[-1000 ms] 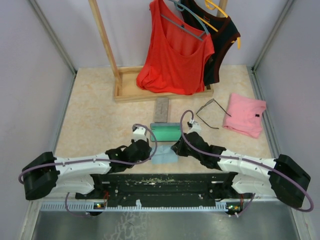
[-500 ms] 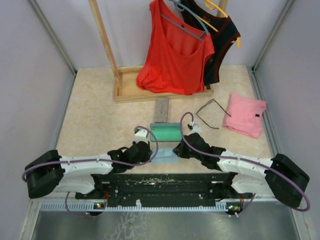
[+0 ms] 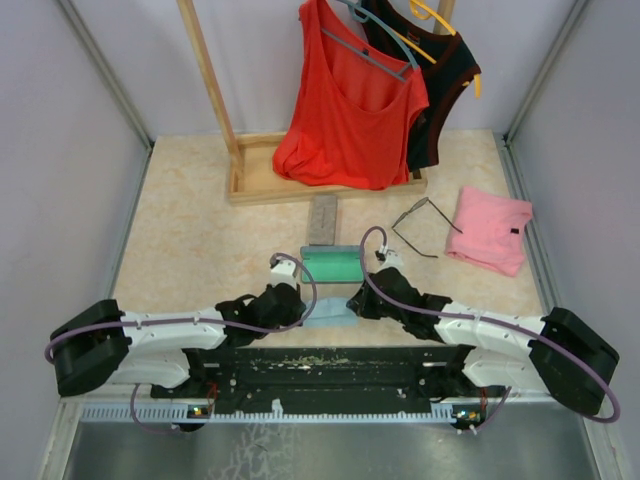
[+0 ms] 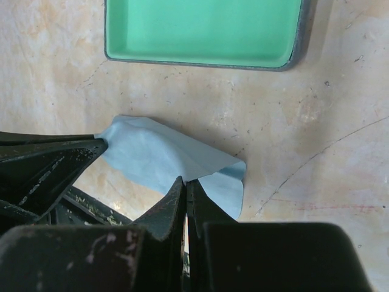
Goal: Organize the sunglasses
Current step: Fold the glasses cleaning cloth at the center of the board, then pick up the glasses cleaning cloth from the center of the board.
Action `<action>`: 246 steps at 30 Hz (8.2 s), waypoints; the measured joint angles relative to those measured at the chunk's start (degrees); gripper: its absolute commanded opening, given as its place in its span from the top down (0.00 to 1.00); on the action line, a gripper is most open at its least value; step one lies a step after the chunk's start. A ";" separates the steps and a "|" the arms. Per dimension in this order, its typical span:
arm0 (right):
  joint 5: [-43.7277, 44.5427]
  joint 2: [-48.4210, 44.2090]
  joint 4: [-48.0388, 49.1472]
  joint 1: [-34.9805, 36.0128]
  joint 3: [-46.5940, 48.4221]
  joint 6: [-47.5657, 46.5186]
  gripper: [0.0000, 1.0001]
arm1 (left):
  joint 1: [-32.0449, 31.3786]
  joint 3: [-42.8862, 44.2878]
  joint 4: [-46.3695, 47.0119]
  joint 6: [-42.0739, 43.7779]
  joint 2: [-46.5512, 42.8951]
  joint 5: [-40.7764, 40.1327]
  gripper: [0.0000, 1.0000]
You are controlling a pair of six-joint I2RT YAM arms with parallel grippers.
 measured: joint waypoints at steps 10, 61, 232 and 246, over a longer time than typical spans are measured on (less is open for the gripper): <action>-0.33 0.00 0.00 0.00 0.00 -0.02 1.00 | 0.00 -1.33 -0.02 -1.25 -0.96 2.10 1.00; -1.57 5.53 -1.99 0.00 -0.39 -1.53 0.88 | 0.00 -2.34 2.86 -2.19 2.47 5.05 0.87; 3.37 4.15 -10.99 -2.62 4.33 -13.42 0.57 | -5.51 14.32 -11.58 -7.98 18.40 -10.25 1.00; 1.07 10.05 -11.67 -3.98 9.16 -13.38 0.59 | -5.49 12.70 -10.03 -8.98 17.46 -10.36 1.00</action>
